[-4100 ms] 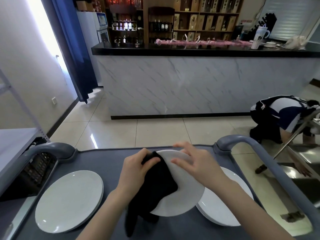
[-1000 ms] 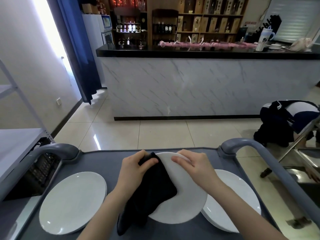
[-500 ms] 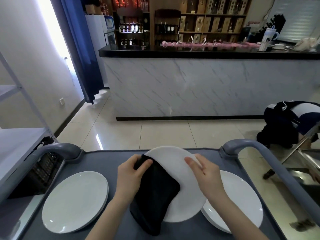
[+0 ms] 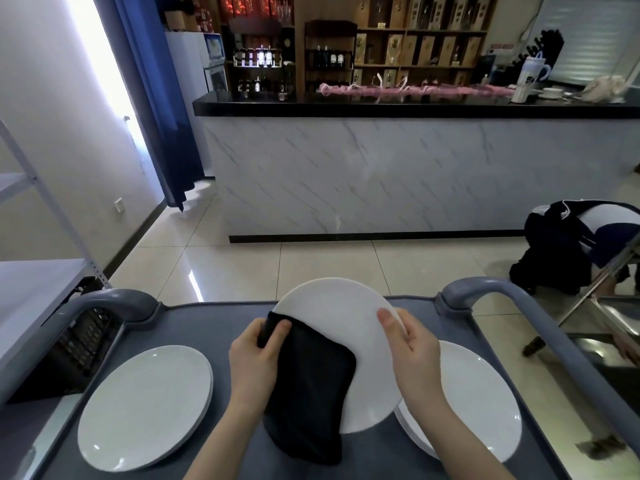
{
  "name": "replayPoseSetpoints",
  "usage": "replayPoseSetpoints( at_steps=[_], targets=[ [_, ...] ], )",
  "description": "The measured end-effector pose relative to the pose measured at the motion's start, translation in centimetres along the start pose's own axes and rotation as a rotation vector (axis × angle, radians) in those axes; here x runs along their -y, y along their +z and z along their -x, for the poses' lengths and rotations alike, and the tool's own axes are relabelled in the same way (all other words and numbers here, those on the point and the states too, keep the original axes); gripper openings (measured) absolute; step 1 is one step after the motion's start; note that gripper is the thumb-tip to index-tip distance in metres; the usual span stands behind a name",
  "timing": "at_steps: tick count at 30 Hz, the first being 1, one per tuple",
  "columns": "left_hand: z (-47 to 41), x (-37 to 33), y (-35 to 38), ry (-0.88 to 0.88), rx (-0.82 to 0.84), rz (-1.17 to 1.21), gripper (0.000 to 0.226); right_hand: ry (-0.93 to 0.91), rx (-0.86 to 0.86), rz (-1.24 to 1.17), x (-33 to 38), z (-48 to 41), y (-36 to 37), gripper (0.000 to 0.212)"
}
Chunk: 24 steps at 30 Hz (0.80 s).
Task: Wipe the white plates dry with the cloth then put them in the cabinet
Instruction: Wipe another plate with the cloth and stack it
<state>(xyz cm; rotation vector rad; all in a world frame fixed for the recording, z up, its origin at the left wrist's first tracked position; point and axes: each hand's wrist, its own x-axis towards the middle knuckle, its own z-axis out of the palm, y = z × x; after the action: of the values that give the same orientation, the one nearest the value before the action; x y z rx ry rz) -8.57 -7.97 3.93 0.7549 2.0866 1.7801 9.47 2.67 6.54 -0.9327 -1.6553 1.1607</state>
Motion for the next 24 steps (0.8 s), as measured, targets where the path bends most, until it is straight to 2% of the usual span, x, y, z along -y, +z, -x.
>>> replayPoseSetpoints(
  at_steps=[3, 5, 7, 9, 11, 15, 18, 21, 24],
  targets=[
    [0.0, 0.1, -0.5, 0.029, -0.004, -0.014, 0.032, -0.010, 0.149, 0.102, 0.1, -0.8, -1.2, 0.007],
    [-0.5, -0.7, -0.7, 0.112, 0.035, -0.055, 0.029, -0.043, 0.250, 0.136, 0.7, -1.8, -1.7, 0.021],
    [-1.1, -1.7, -0.6, 0.236, 0.132, -0.152, 0.025, -0.112, 0.397, 0.283, 1.5, -2.9, -1.5, 0.037],
    [-1.5, -2.3, -0.2, 0.357, 0.232, -0.233, 0.024, -0.190, 0.558, 0.485, 2.0, -3.6, -0.7, 0.035],
    [-1.9, -2.5, 0.0, 0.386, 0.286, -0.257, 0.022, -0.238, 0.597, 0.527, 2.2, -3.8, 0.1, 0.023],
    [-2.1, -2.1, 0.1, 0.263, 0.246, -0.172, 0.021, -0.221, 0.437, 0.280, 1.9, -2.8, 0.4, 0.023],
    [-1.9, -1.2, -0.4, 0.095, 0.102, -0.057, 0.020, -0.076, 0.183, 0.062, 1.2, -1.8, 0.5, 0.027],
    [-0.4, 0.5, -0.1, -0.060, -0.042, 0.029, 0.038, 0.094, -0.080, -0.102, 0.5, -0.2, 1.6, 0.043],
    [0.5, 1.2, 0.0, -0.084, -0.074, 0.025, 0.043, 0.120, -0.108, -0.083, -0.4, 0.4, 1.7, 0.039]
  ],
)
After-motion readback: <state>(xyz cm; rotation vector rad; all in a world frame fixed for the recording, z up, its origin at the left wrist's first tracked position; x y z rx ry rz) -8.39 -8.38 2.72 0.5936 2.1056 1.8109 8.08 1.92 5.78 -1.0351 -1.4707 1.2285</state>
